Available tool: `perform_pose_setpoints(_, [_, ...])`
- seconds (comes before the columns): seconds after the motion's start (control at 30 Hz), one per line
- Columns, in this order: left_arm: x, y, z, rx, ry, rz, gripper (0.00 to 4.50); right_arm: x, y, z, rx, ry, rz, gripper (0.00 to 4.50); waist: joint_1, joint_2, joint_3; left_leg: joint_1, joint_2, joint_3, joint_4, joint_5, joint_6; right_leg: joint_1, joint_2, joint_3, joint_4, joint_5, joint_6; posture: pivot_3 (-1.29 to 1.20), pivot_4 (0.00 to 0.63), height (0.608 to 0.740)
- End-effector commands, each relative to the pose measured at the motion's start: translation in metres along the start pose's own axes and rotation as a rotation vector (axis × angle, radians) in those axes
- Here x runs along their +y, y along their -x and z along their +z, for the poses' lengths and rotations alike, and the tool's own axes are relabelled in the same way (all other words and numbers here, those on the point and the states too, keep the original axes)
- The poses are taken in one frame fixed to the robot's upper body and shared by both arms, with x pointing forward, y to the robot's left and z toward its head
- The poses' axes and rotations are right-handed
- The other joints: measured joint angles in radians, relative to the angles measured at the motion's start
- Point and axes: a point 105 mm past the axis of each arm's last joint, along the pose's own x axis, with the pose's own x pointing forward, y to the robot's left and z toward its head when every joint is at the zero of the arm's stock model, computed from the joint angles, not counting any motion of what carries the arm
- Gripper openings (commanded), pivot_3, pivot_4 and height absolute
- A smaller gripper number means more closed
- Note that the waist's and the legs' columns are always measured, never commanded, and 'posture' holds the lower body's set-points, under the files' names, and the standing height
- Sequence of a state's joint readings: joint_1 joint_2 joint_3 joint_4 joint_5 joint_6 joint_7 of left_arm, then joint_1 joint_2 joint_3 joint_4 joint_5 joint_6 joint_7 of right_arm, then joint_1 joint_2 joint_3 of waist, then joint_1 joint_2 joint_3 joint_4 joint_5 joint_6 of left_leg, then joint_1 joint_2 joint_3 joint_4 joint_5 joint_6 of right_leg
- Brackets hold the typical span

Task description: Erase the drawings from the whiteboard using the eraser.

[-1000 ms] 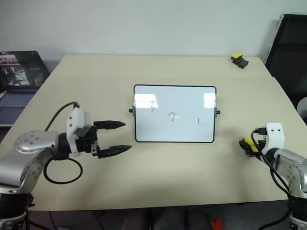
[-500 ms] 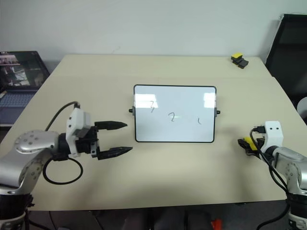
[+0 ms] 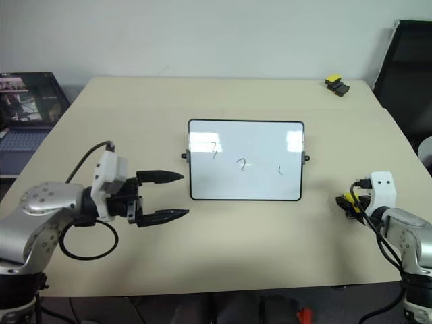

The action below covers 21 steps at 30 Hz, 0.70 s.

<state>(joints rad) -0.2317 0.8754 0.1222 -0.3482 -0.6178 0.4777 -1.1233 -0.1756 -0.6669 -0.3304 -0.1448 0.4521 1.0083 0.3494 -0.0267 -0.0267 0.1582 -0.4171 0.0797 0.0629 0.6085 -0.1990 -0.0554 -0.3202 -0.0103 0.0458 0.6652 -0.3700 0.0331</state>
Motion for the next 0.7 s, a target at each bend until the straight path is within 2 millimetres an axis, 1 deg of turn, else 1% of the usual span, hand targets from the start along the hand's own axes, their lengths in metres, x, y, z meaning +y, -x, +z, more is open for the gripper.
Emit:
perform_pose_setpoints(0.03, [0.0,0.002,0.013,-0.02,-0.045,-0.003,4.5,-0.003,0.004,0.011,-0.045,0.014,-0.005,2.18,0.0,0.0,0.0,0.0,0.0,0.0,0.0,0.0,0.0,0.0,0.0,0.0,0.0,0.0,0.0,0.0,0.15,0.74])
perform_pose_setpoints(0.1, [-0.002,0.001,0.014,-0.024,-0.044,-0.013,4.5,-0.003,0.005,0.012,-0.045,0.014,-0.003,1.5,0.0,0.0,0.0,0.0,0.0,0.0,0.0,0.0,0.0,0.0,0.0,0.0,0.0,0.0,0.0,0.0,0.15,0.74])
perform_pose_setpoints(0.13, [-0.003,0.001,0.014,-0.026,-0.042,-0.021,4.5,-0.003,0.006,0.012,-0.044,0.014,-0.002,1.36,0.0,0.0,0.0,0.0,0.0,0.0,0.0,0.0,0.0,0.0,0.0,0.0,0.0,0.0,0.0,0.0,0.15,0.74])
perform_pose_setpoints(0.37, [-0.009,-0.002,0.012,-0.025,-0.032,-0.055,4.5,-0.005,0.006,0.011,-0.04,0.014,-0.007,1.33,0.0,0.0,0.0,0.0,0.0,0.0,0.0,0.0,0.0,0.0,0.0,0.0,0.0,0.0,0.0,0.0,0.15,0.74])
perform_pose_setpoints(0.57, [-0.006,-0.003,0.01,-0.025,-0.02,-0.037,4.5,-0.005,0.006,0.012,-0.047,0.018,-0.014,1.33,0.0,0.0,0.0,0.0,0.0,0.0,0.0,0.0,0.0,0.0,0.0,0.0,0.0,0.0,0.0,0.0,0.15,0.74])
perform_pose_setpoints(0.63, [-0.003,-0.001,0.009,-0.026,-0.008,-0.014,4.5,-0.004,0.007,0.017,-0.063,0.021,-0.014,1.33,0.0,0.0,0.0,0.0,0.0,0.0,0.0,0.0,0.0,0.0,0.0,0.0,0.0,0.0,0.0,0.0,0.15,0.74])
perform_pose_setpoints(0.7, [0.004,0.002,0.01,-0.034,0.005,0.025,4.5,-0.002,0.013,0.031,-0.11,0.033,-0.012,1.33,0.0,0.0,0.0,0.0,0.0,0.0,0.0,0.0,0.0,0.0,0.0,0.0,0.0,0.0,0.0,0.0,0.15,0.74])
